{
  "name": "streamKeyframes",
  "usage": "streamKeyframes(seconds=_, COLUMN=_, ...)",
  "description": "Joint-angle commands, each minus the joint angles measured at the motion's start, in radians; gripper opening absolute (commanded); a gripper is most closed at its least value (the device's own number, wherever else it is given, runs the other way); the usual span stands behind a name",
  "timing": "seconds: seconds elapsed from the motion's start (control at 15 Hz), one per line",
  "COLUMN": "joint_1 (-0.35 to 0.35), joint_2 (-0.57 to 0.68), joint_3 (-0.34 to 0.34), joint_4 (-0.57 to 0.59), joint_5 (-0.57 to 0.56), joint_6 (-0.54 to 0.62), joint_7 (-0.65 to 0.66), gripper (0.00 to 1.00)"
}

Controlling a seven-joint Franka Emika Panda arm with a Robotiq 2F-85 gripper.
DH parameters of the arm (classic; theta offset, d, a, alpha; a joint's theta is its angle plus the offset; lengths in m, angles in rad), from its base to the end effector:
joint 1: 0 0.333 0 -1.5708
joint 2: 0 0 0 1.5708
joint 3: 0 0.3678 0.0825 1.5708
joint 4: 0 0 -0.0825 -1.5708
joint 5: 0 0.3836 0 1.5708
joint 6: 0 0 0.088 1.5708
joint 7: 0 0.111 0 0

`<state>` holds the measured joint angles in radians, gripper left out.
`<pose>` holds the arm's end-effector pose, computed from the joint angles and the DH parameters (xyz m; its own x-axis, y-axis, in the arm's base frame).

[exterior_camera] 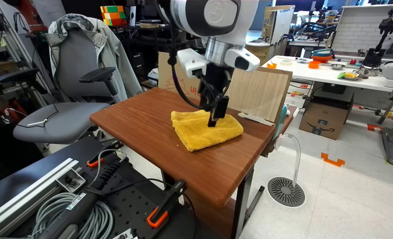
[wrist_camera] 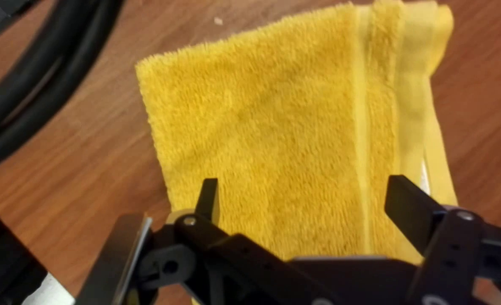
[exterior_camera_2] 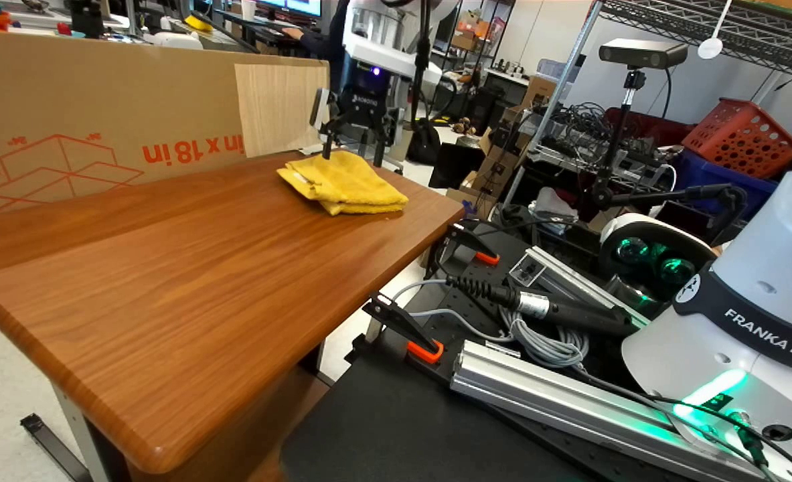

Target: Slide the towel to the left

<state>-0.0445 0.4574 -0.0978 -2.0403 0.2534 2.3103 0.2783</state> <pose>0.5942 -0.0772 0.2452 0.8081 -0.5494 -0.2126 -0.5709 -0.8193 -0.0526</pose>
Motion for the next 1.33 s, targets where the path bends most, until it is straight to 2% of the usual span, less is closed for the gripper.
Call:
streamKeyframes(seconds=0.0, joint_1=0.029, joint_2=-0.017, joint_3=-0.001, joint_4=-0.106, joint_5=-0.071, joint_6=0.021, joint_7=0.005, gripper=1.00)
streamKeyframes(seconds=0.2, joint_1=0.049, joint_2=-0.019, joint_3=0.006, joint_4=-0.212, joint_5=-0.124, joint_6=0.133, joint_7=-0.041, gripper=1.00)
streamKeyframes(seconds=0.47, joint_1=0.050, joint_2=-0.005, joint_3=0.018, joint_4=-0.289, joint_5=-0.146, joint_6=0.286, joint_7=-0.093, gripper=1.00)
streamKeyframes(seconds=0.67, joint_1=0.076, joint_2=-0.005, joint_3=0.062, joint_4=-0.351, joint_5=-0.147, joint_6=0.384, joint_7=-0.132, gripper=1.00)
streamKeyframes(seconds=0.87, joint_1=0.147, joint_2=-0.005, joint_3=0.108, joint_4=-0.403, joint_5=-0.187, joint_6=0.459, joint_7=-0.114, gripper=1.00)
streamKeyframes(seconds=1.07, joint_1=0.247, joint_2=-0.001, joint_3=0.138, joint_4=-0.426, joint_5=-0.235, joint_6=0.520, joint_7=-0.074, gripper=1.00)
streamKeyframes(seconds=1.27, joint_1=0.349, joint_2=0.023, joint_3=0.157, joint_4=-0.397, joint_5=-0.262, joint_6=0.531, joint_7=-0.011, gripper=1.00)
